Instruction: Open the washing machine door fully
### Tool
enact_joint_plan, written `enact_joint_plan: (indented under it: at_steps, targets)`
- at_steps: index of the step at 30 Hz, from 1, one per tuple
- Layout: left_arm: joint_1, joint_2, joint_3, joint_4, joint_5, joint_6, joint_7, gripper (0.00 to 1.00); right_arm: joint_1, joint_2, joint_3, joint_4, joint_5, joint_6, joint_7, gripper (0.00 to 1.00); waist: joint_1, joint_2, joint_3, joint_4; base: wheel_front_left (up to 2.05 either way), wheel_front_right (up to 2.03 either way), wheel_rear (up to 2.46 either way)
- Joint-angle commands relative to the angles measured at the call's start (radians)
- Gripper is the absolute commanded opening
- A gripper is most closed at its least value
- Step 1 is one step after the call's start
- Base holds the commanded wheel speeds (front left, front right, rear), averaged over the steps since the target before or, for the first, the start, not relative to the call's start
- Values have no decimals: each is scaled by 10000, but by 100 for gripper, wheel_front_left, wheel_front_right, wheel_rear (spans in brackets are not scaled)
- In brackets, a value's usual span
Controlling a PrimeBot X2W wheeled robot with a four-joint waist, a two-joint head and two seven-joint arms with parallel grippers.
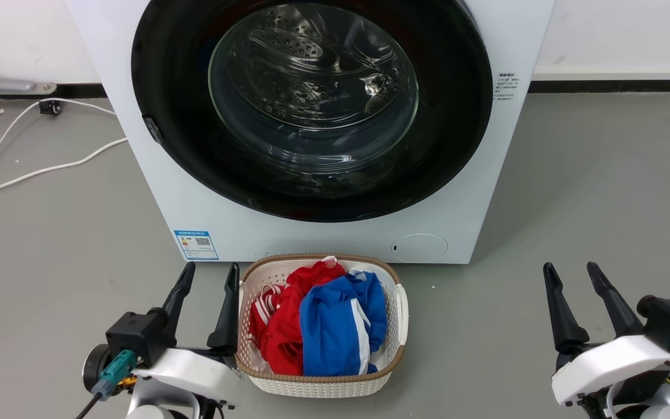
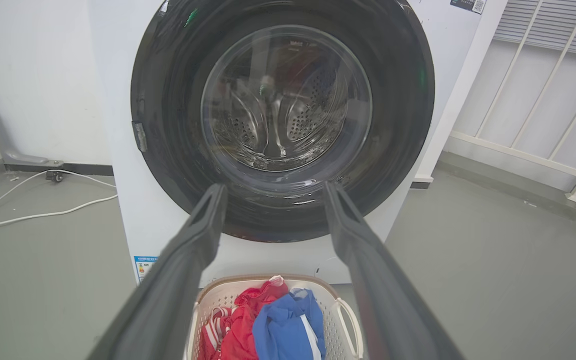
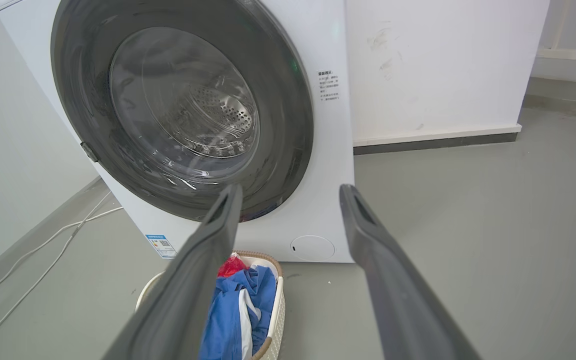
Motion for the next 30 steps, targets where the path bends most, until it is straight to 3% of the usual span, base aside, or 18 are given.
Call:
enact_joint_plan:
  at_steps: [1, 30]
  targets:
    - [-178, 49, -10, -23, 239, 50, -108, 100, 29, 27, 15, -141, -312, 21, 2, 100, 0, -1, 9, -3, 0, 0, 0]
    - [-168, -166, 95, 458, 1779, -69, -692, 100, 169, 138, -67, -376, -1955, 16, -92, 100, 0, -1, -36, -39, 0, 0, 0]
